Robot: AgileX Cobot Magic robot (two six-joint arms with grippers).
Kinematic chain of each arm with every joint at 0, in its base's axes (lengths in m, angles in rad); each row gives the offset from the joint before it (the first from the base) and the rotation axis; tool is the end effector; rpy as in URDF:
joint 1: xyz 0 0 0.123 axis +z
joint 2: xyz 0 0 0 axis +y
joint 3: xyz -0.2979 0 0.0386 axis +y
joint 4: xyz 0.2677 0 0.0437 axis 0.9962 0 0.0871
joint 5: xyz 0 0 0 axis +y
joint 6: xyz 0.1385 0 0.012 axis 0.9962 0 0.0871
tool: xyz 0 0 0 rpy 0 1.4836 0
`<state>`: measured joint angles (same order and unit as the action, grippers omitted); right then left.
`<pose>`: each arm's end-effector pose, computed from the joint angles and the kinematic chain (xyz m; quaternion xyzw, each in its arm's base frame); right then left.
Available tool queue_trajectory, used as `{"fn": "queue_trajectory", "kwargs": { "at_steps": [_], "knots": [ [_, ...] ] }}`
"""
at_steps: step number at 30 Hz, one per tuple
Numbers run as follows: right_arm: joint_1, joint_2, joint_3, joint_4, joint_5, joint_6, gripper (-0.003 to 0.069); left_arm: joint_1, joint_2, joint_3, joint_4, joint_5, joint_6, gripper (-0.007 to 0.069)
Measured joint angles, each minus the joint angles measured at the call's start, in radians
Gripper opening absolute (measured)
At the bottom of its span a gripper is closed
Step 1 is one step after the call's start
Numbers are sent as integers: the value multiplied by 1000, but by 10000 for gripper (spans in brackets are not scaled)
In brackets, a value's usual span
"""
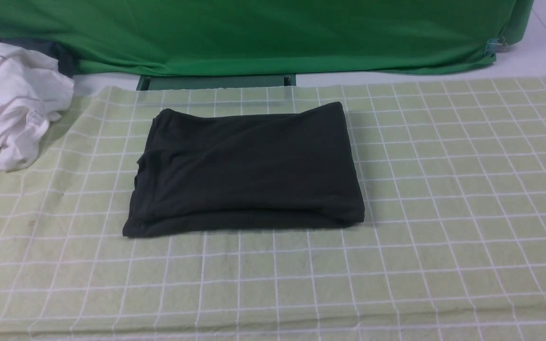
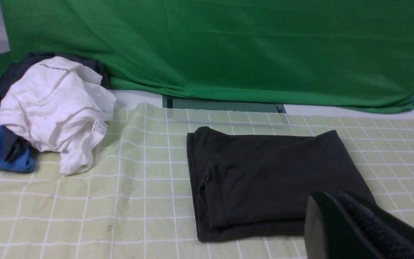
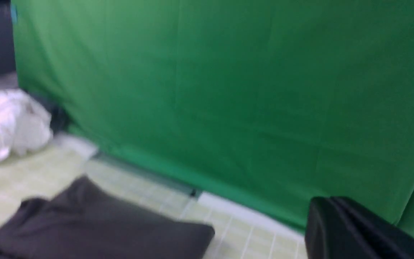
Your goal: Fold a long-sleeved shirt over a green coffee tablecloth.
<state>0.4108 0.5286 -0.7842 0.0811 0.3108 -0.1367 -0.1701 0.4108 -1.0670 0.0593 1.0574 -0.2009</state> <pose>0.1353 0.0627 0.4210 -0.1706 0.6741 0.1341 0.7060 0.0601 -0.0030 0.4324 -0.0159 0.8085 -0.0794 0.5829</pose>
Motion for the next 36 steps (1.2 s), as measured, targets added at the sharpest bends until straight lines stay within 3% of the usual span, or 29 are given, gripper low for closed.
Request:
{"fn": "queue_trajectory", "kwargs": {
  "at_steps": [6,14,36],
  "knots": [
    [0,-248,192,-2,-153,5,2,0,-182,180,-6,-35,18,12],
    [0,-357,234,-3,-215,9,6,0,-256,344,-44,-218,21,12],
    [0,-357,236,-3,-216,17,63,0,-255,372,-59,-300,25,14]
  ]
}}
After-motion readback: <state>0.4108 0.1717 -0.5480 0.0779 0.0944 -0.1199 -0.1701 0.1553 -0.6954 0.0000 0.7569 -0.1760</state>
